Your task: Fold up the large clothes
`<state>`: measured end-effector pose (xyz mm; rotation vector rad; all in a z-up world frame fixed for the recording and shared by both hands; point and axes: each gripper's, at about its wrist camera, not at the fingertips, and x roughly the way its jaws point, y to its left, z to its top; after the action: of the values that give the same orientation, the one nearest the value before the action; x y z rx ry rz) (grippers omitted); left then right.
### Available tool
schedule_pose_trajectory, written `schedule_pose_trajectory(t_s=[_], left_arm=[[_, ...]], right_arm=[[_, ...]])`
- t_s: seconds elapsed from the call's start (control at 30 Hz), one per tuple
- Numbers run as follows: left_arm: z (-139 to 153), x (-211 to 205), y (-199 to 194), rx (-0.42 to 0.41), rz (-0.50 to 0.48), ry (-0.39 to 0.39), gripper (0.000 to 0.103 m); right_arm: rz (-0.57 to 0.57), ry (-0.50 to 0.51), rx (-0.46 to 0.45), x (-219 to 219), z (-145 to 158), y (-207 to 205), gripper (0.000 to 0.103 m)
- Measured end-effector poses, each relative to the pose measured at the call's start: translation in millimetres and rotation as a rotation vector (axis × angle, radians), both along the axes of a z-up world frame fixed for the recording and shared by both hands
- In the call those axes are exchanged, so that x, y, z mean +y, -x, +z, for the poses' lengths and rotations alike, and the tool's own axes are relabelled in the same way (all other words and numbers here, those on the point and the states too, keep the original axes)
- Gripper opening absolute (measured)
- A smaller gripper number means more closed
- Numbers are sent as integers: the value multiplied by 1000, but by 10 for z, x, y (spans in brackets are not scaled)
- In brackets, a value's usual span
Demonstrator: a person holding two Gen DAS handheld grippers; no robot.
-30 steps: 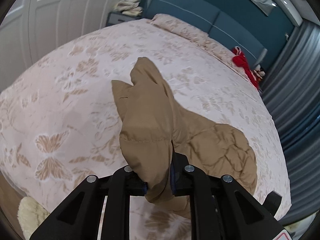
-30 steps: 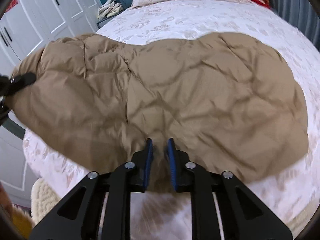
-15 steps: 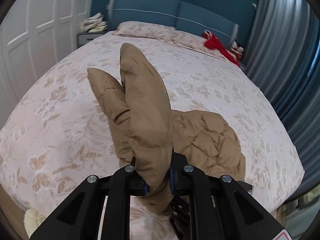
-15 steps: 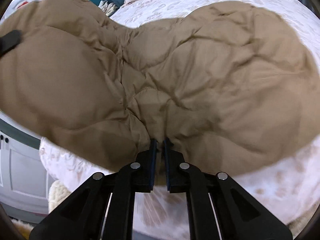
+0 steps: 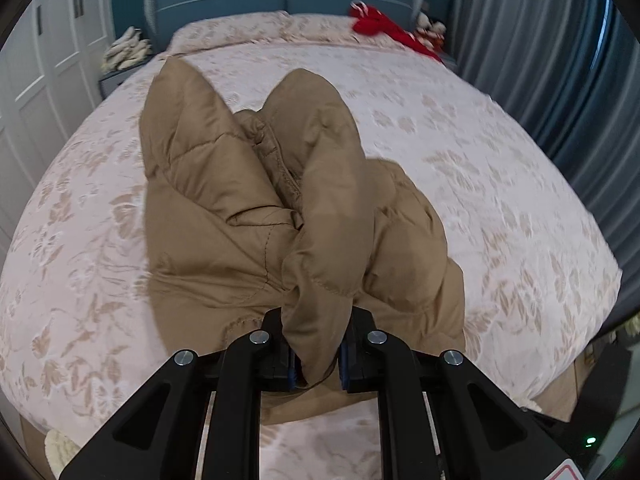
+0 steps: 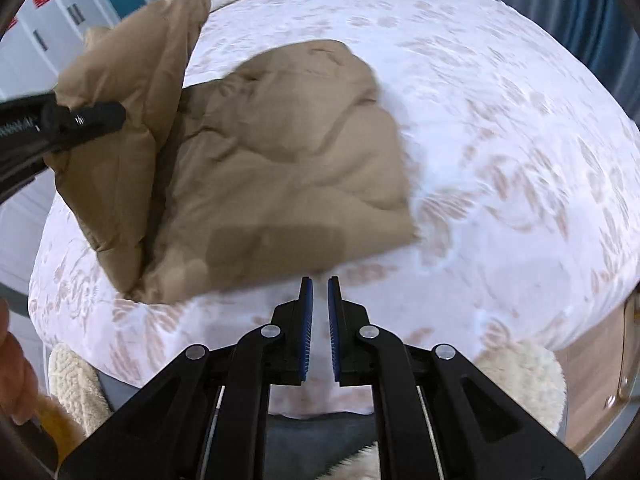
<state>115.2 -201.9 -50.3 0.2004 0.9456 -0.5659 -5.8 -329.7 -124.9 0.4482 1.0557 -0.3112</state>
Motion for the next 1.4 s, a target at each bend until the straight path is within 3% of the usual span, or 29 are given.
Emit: schedule_pose_trajectory(t_s=[0.33, 0.73, 1.07, 1.23, 1.33, 1.4], left_arm=[[-404, -565, 237, 26, -77, -111, 11], [-799, -907, 459, 16, -130, -205, 11], [-999, -1031, 622, -53, -156, -278, 11], [-999, -1052, 675, -71, -176, -274, 11], [-954, -1019, 692, -74, -180, -257, 12], [-884, -967, 727, -86, -178, -246, 25]], right_arm=[[-59, -33, 14, -297, -100, 163, 7], [-109, -62, 13, -608, -159, 319, 8], [-139, -74, -1, -725, -160, 430, 8], [-150, -118, -64, -793, -8, 495, 8], [-109, -88, -122, -820, 274, 396, 13], [-71, -113, -176, -862, 468, 272, 24]])
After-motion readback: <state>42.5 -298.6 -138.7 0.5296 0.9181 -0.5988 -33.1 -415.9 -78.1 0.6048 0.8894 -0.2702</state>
